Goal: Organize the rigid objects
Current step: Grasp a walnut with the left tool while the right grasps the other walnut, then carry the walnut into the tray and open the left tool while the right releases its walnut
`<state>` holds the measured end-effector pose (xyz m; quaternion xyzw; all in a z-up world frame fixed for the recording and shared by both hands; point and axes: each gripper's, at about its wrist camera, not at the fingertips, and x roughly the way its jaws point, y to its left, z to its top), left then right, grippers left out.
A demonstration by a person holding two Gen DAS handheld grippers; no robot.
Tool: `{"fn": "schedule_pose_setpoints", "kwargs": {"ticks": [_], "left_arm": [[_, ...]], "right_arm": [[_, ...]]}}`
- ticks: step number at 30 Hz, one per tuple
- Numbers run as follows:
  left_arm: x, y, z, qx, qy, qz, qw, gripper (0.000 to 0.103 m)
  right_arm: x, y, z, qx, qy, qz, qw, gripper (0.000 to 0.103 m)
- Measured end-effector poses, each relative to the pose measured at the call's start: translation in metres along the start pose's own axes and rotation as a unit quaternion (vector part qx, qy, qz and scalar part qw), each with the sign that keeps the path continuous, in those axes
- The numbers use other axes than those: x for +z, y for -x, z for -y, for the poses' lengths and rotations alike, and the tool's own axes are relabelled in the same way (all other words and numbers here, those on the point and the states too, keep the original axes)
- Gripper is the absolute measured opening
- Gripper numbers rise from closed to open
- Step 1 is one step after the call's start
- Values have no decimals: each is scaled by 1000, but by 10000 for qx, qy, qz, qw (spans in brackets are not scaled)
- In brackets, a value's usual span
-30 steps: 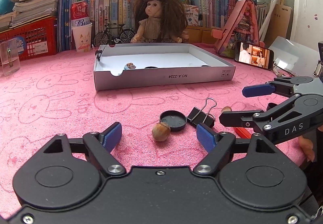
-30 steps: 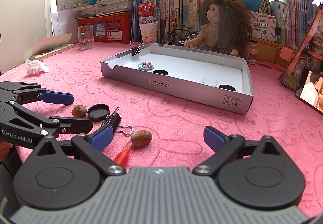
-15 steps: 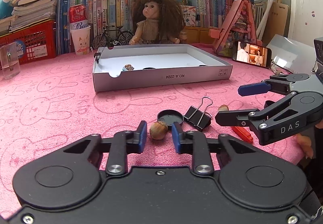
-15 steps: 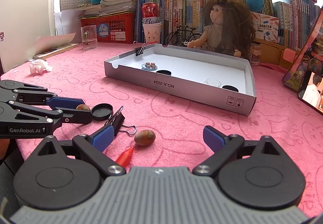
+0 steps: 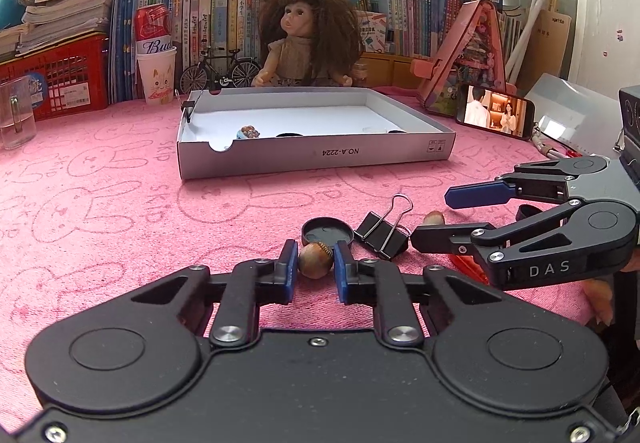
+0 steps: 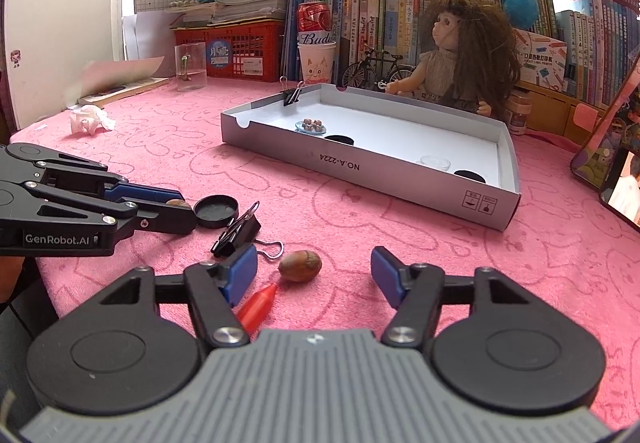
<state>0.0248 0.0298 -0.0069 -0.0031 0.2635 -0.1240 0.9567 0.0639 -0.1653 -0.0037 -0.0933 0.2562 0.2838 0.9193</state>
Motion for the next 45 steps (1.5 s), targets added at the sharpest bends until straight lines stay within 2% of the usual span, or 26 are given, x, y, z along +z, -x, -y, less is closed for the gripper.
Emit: {"fn": "schedule_pose_setpoints", "kwargs": {"ticks": [7, 13, 15, 17, 19, 29, 45], "left_arm": [[0, 0, 1, -24, 6, 0, 10000, 18], [-1, 0, 5, -37, 9, 12, 10000, 18], [-1, 0, 6, -40, 13, 13, 10000, 18], [0, 0, 6, -44, 11, 20, 10000, 18], [0, 0, 6, -43, 18, 31, 10000, 18], [10, 1, 5, -12, 137, 138, 9998, 18], [50, -11, -8, 94, 333, 462, 9983, 18]], "right_arm": [[-1, 0, 0, -5, -9, 10, 10000, 56], [-1, 1, -1, 3, 28, 23, 10000, 50], [-2, 1, -1, 14, 47, 38, 10000, 45], [-3, 2, -2, 31, 74, 73, 9999, 34], [-3, 3, -3, 60, 109, 111, 9999, 28], [0, 8, 3, -47, -218, 227, 9995, 27], [27, 5, 23, -705, -568, 533, 9945, 27]]}}
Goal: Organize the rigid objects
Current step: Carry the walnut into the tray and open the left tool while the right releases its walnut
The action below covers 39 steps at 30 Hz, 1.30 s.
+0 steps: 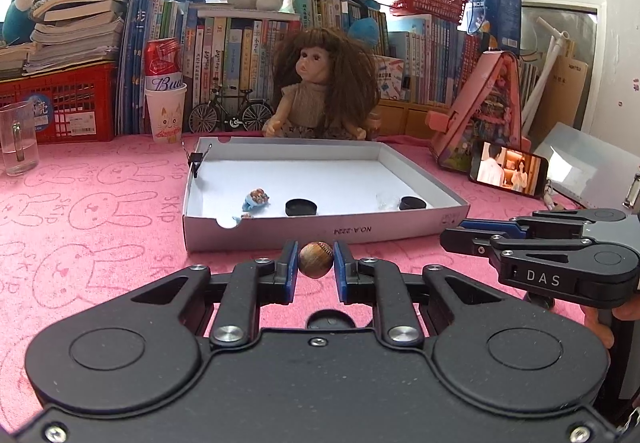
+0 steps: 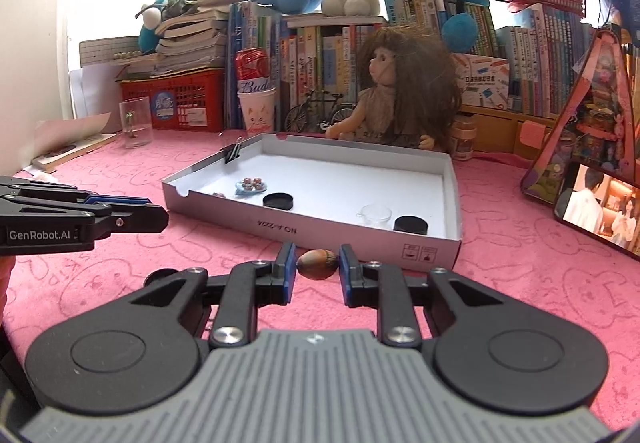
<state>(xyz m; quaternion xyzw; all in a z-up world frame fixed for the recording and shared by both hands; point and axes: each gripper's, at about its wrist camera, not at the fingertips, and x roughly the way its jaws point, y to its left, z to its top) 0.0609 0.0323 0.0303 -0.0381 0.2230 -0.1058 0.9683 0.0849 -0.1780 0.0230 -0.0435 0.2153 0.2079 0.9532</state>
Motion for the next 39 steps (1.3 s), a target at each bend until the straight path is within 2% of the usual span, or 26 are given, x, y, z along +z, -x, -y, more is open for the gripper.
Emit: {"fn": "schedule_pose_setpoints", "kwargs": {"ticks": [11, 15, 20, 24, 30, 39], "left_arm": [[20, -16, -9, 138, 72, 145, 9998, 18], [35, -29, -18, 206, 177, 214, 9994, 18], [56, -59, -36, 274, 361, 224, 9987, 18], [70, -91, -46, 374, 450, 103, 9982, 18], [77, -131, -60, 567, 673, -110, 9961, 18], [71, -159, -58, 738, 477, -442, 9951, 18]], "right_arm": [[12, -10, 11, -398, -269, 4, 9988, 27], [23, -20, 29, -581, -599, 13, 9965, 27], [39, -39, 60, -611, -1263, -14, 9901, 27], [47, -60, 77, -695, -1595, -89, 9847, 27], [55, -92, 86, -903, -1679, -213, 9814, 27], [53, -118, 80, -1012, -1495, -472, 9824, 27]]}}
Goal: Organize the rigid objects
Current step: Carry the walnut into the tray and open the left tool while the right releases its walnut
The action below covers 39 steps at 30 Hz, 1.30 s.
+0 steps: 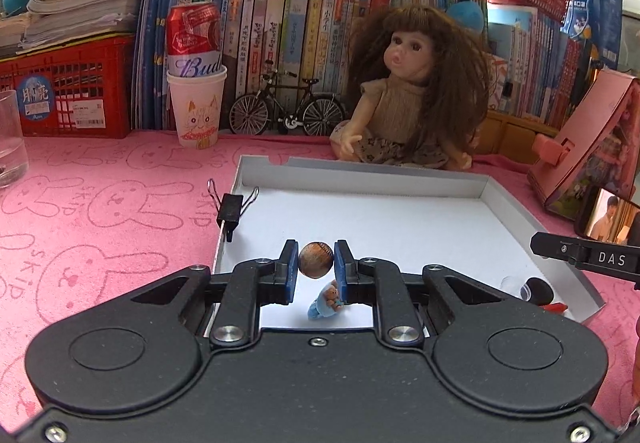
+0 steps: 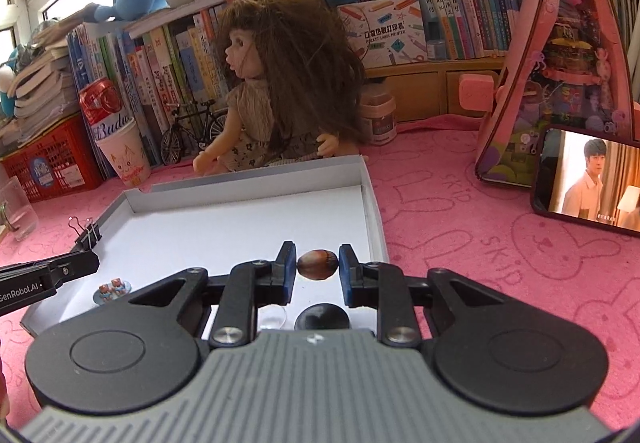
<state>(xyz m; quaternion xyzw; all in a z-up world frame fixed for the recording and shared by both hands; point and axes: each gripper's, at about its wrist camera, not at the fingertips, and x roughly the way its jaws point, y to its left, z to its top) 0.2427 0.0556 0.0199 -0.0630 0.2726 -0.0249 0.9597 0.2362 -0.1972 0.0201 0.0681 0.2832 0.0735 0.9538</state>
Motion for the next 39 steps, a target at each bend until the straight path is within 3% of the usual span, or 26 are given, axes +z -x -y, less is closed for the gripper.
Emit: {"fn": "schedule_pose_setpoints", "kwargs": {"ticks": [15, 20, 23, 27, 39], "left_arm": [[-5, -10, 3, 45, -41, -241, 9997, 18], [-5, -7, 3, 7, -24, -224, 9997, 23], [-4, -3, 3, -9, -10, -201, 9998, 32], [-2, 5, 4, -42, -18, -138, 9999, 42], [-2, 43, 9, -372, -83, 132, 9992, 63]], "right_arm": [[-5, -13, 5, -42, -136, -263, 9996, 27], [-5, -10, 6, 15, -176, -214, 9996, 33], [-4, -7, 5, 35, -188, -172, 9997, 49], [-2, 0, 6, 73, -213, -99, 9997, 51], [-3, 27, -2, 251, -2, 143, 9996, 77]]}}
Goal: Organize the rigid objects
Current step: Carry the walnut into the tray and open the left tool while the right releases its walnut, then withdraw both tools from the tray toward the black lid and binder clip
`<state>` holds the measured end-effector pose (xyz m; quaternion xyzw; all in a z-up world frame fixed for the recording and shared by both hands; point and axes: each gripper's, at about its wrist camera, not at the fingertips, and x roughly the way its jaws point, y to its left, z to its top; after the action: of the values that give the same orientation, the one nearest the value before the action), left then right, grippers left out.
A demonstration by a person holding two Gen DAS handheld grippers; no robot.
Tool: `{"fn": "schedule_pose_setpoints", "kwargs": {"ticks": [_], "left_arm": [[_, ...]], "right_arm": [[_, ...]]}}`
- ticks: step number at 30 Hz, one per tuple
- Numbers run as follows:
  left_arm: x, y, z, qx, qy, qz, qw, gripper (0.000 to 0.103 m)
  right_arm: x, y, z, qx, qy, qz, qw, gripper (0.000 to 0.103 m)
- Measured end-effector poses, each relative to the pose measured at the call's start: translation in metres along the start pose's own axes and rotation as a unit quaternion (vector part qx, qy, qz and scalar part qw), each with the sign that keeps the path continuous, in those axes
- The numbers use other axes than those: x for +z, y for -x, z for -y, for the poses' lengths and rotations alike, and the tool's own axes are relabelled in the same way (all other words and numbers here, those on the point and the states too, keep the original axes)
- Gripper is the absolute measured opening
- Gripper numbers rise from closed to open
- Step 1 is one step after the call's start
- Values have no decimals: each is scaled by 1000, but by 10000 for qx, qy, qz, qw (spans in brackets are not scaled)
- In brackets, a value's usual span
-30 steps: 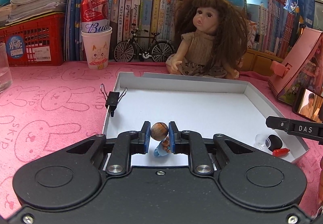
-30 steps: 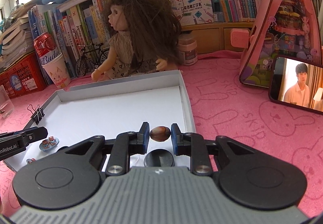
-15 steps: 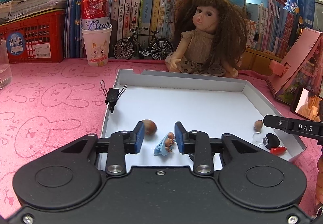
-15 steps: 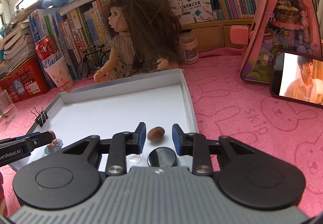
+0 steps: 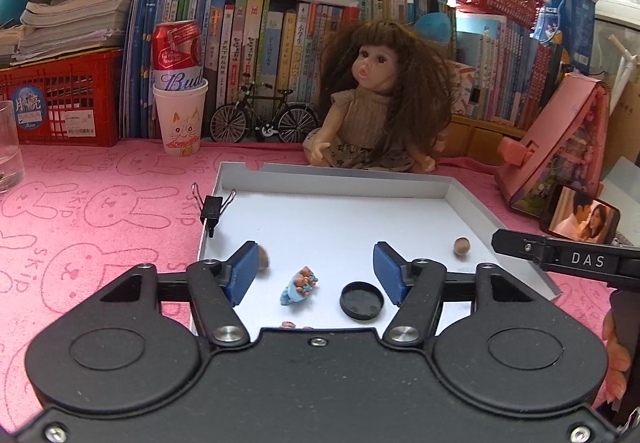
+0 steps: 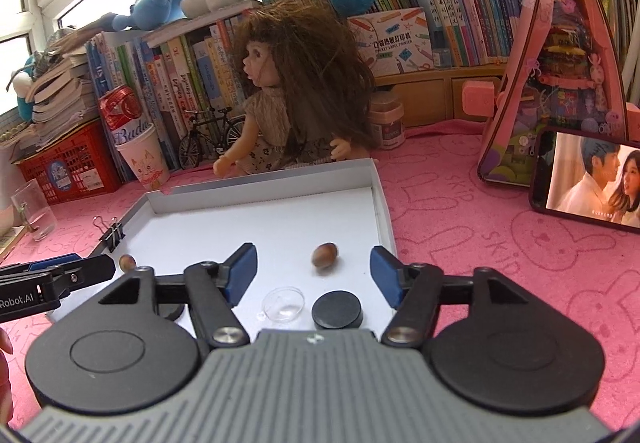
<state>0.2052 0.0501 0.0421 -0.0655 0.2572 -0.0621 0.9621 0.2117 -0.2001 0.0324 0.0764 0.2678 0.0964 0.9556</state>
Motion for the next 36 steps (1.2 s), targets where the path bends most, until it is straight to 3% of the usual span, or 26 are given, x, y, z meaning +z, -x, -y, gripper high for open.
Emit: {"fn": "schedule_pose_setpoints", "kwargs": {"ticks": [12, 22, 36], "left_arm": [[-12, 49, 7, -325, -184, 233, 9990, 76], [-27, 83, 14, -580, -306, 319, 9973, 78], [-65, 112, 22, -747, -597, 146, 9953, 79]], "right_arm": [[-9, 36, -3, 317, 128, 125, 9993, 87], [-25, 65, -5, 378, 387, 227, 9983, 89], [-58, 102, -2, 295, 675, 299, 9968, 91]]}}
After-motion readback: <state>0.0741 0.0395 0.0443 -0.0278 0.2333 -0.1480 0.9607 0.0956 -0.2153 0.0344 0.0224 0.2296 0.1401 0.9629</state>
